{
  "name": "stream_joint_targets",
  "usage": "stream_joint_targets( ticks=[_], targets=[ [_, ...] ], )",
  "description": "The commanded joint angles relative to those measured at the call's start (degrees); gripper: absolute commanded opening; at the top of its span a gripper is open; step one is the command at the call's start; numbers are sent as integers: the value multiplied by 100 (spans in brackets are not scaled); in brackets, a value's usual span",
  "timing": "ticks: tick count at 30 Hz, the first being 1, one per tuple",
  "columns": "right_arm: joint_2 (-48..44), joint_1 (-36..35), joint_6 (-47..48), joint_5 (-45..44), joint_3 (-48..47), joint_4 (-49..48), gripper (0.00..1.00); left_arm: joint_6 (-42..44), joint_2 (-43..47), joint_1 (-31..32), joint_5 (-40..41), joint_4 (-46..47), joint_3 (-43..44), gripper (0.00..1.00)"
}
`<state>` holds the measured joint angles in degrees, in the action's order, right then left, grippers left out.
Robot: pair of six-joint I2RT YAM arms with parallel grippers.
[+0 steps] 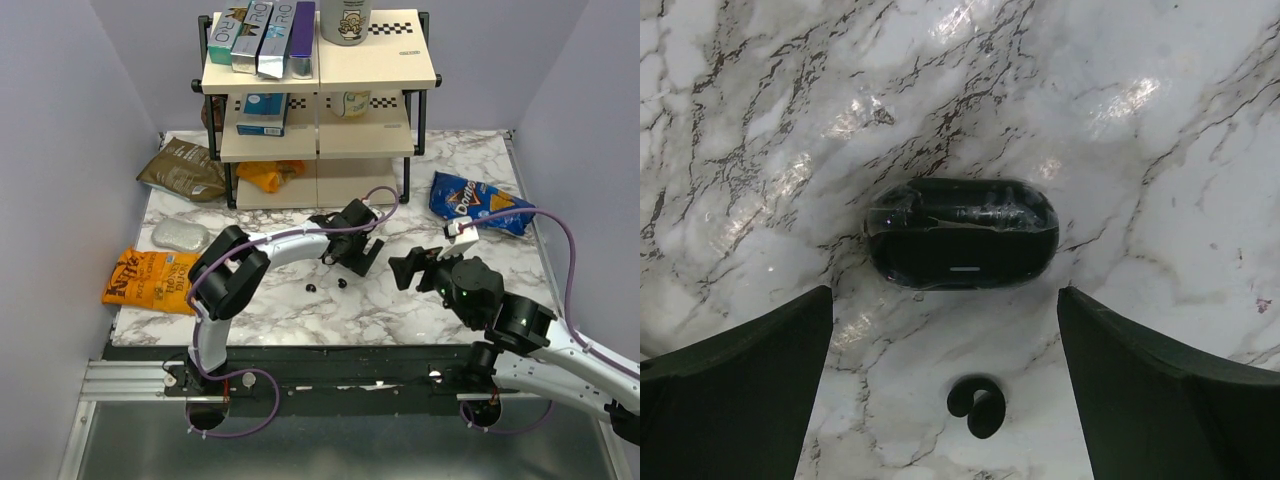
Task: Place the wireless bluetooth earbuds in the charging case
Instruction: Pick up the charging case at the center of the board.
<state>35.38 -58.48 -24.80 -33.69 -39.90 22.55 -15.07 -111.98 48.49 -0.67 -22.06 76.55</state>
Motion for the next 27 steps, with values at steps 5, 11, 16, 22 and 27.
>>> stream_joint_targets(
  ticks=[5,11,16,22,27],
  targets=[
    [40,3,63,109,9,-13,89,277,-298,20,322,-193,430,99],
    [13,3,107,73,0,-22,88,198,-403,64,506,-202,518,99],
    [-22,3,89,38,-9,-31,88,136,-412,152,778,-132,483,99],
    [-180,12,168,29,-71,-22,88,92,-482,222,849,-96,510,97],
    [-294,3,177,3,-79,4,88,31,-552,257,858,-70,588,96]
  ],
)
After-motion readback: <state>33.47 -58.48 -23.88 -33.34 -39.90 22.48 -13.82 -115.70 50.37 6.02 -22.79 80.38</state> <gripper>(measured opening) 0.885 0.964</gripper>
